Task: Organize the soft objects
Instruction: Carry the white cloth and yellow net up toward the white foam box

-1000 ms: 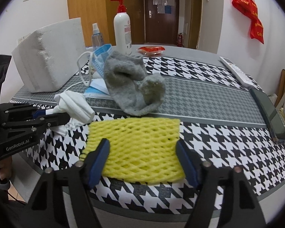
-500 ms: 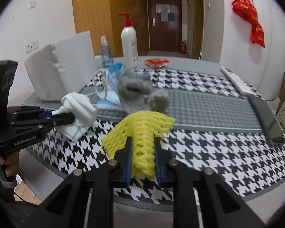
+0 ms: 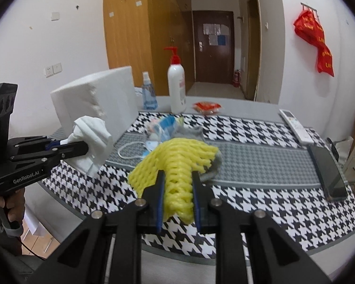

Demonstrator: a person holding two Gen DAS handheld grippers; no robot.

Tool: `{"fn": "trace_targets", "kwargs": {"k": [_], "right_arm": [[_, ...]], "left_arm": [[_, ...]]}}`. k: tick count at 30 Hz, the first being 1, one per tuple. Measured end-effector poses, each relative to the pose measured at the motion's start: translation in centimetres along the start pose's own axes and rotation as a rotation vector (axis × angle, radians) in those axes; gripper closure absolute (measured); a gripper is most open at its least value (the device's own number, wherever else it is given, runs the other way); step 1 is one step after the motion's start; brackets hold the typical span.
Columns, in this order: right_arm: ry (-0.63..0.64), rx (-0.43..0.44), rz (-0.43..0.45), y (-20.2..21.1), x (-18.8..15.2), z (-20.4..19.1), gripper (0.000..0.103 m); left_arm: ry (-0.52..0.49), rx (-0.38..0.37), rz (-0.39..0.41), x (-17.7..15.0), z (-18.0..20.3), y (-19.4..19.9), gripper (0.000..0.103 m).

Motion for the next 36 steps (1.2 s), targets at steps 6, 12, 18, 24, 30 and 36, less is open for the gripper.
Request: {"fn": "trace_targets", "kwargs": {"k": [6, 12, 18, 24, 30, 36], "right_arm": [[0.01, 0.015, 0.043, 0.5, 1.8, -0.6, 0.079], [0.013, 0.027, 0.083, 1.0, 3.4, -0.9, 0.079], [0.025, 0.034, 0.11, 1.3, 4.8, -1.2, 0.079], [0.026, 0.03, 0.134, 1.3, 6.0, -1.4, 0.079], [0.033, 0.029, 0.156, 1.2, 7.3, -1.4, 0.079], [0.034, 0.026, 0.174, 0.9, 8.8, -1.3, 0.079]], "left_arm": [[-0.019, 0.028, 0.039, 1.4, -0.5, 1.1, 0.091], [-0.035, 0.043, 0.074, 2.8, -0.5, 1.7, 0.091], [-0.069, 0.069, 0.119, 4.3, -0.6, 2.4, 0.091], [-0.074, 0.074, 0.154, 5.7, -0.9, 2.7, 0.091], [-0.085, 0.096, 0.184, 7.2, -1.3, 2.9, 0.091], [-0.092, 0.128, 0.222, 9.1, -2.3, 3.2, 0.091]]}}
Point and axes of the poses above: each gripper's, at about its wrist camera, not at the fingertips, and y roughly against the way its jaws point, z to its right, x to its top, the point moved 10 cm from there along -y, roughly the way its jaws point, and after that the axes turned 12 degrees about z, right-handed, at the moved point
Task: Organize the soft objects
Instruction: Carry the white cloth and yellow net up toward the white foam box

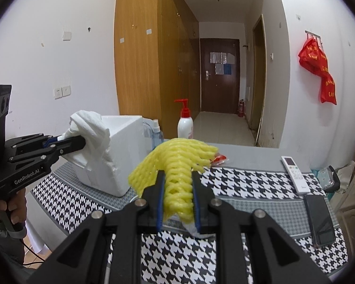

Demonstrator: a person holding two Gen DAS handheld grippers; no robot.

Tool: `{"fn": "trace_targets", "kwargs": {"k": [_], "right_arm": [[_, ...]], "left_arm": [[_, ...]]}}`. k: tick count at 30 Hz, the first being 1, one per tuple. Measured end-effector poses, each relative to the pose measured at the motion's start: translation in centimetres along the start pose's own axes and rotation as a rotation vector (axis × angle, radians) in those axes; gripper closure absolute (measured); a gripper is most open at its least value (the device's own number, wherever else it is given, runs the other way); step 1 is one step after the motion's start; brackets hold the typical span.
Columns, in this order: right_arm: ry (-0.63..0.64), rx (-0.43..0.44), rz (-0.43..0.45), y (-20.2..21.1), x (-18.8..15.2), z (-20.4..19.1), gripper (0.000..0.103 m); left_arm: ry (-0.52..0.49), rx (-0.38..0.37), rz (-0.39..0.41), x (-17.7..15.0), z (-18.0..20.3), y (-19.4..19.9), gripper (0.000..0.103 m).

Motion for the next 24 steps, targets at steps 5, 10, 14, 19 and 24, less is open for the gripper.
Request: {"fn": "trace_targets", "kwargs": {"k": [5, 10, 14, 19, 24], "right_arm": [[0.002, 0.004, 0.019, -0.5, 1.1, 0.0, 0.079], [0.022, -0.002, 0.023, -1.3, 1.7, 0.1, 0.079], [0.024, 0.0, 0.03, -1.6, 2.2, 0.1, 0.079], [0.023, 0.007, 0.04, -2.0, 3.0, 0.0, 0.079], [0.027, 0.016, 0.042, -2.5, 3.6, -0.2, 0.079]], "left_arm": [[-0.001, 0.015, 0.018, 0.9, -0.5, -0.5, 0.091], [-0.007, 0.027, 0.025, 1.5, -1.3, -0.8, 0.091], [-0.011, 0.028, 0.034, 2.0, -1.7, -1.1, 0.091], [0.0, 0.044, 0.03, 2.2, -2.2, -1.3, 0.091], [0.007, 0.062, 0.028, 2.4, -2.9, -1.5, 0.091]]}}
Point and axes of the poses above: each gripper's, at about its wrist camera, not at the fingertips, and y roughly against the way its jaws point, z to its right, x to its top, the point moved 10 cm from there along -y, roughly the way its jaws point, and after that the axes turned 12 degrees about z, right-handed, at the moved point
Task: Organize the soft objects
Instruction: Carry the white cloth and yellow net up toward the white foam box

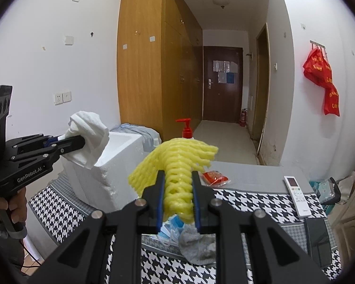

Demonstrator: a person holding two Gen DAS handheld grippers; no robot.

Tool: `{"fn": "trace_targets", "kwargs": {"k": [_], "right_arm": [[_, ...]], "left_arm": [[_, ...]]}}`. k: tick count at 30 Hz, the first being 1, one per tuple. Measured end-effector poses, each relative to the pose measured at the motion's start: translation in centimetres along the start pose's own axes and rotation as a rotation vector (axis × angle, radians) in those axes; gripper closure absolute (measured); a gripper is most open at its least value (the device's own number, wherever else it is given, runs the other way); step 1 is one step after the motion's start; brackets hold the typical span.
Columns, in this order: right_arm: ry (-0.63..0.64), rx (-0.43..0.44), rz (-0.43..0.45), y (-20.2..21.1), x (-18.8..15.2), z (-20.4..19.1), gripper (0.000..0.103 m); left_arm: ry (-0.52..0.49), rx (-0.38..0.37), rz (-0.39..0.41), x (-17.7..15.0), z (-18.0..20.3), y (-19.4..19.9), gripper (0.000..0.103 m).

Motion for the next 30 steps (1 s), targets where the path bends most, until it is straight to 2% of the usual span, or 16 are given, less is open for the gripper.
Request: {"fn": "trace_targets", "kwargs": {"k": [16, 30], "right_arm": [[0.043, 0.091, 0.003, -2.1, 1.2, -3.3, 0.079], [0.057, 0.229, -0.006, -4.2, 2.3, -8.4, 0.079]], "left_arm": [[0.0, 0.095, 0.005, 0.9, -3.6, 0.9, 0.091], [0.013, 0.22, 0.007, 1.0, -7.9, 3.1, 0.091]]}}
Point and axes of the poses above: each gripper's, at about its wrist camera, not at the fingertips, and y roughly against the way its jaws point, z to its right, x to its top, the point moved 10 cm from there along -y, roughly the way its jaws point, and after that the axes turned 12 degrees about z, right-handed, at the moved point
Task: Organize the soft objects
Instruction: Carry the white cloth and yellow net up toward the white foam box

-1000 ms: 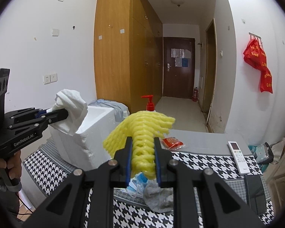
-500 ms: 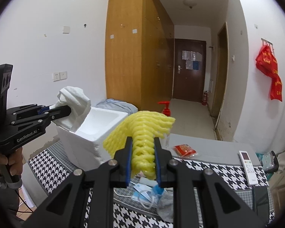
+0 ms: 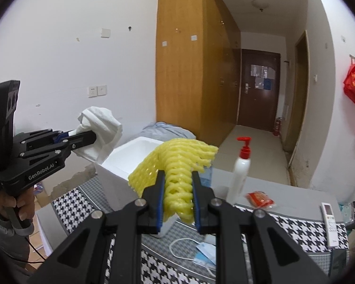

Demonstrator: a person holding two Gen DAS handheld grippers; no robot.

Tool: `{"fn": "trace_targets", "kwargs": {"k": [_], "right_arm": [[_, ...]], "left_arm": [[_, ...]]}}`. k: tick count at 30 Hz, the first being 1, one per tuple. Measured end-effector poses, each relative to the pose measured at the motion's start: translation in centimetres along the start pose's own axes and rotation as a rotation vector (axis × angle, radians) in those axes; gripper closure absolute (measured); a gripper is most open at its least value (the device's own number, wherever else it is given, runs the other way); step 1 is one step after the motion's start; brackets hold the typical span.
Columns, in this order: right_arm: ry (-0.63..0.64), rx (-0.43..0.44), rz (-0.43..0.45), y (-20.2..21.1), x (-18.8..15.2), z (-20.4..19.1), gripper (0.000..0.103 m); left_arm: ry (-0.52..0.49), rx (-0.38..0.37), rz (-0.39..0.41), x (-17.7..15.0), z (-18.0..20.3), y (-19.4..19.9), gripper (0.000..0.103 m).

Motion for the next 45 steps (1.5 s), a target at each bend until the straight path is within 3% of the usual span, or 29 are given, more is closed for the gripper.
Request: {"fn": "trace_targets", "kwargs": {"k": [15, 26, 45], "right_arm": [[0.045, 0.088, 0.004, -2.3, 2.0, -3.4, 0.079], [0.057, 0.078, 0.015, -3.9, 3.6, -3.5, 0.079], [0.044, 0.033, -0.024, -6.3, 2.7, -1.0, 0.079]], "left_arm": [[0.012, 0.017, 0.003, 0.5, -2.0, -0.8, 0.091], [0.034, 0.0, -0.046, 0.0, -2.7, -3.6, 0.091], [0.072, -0.036, -0.151, -2.1, -2.7, -9.0, 0.091]]}}
Point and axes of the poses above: each gripper's, at about its wrist camera, not at the fingertips, and y roughly against the way its jaws point, z to its right, x to its top, the point moved 10 cm from there along -y, roughly the way its jaws point, and after that the axes turned 12 degrees about z, right-handed, at the moved point
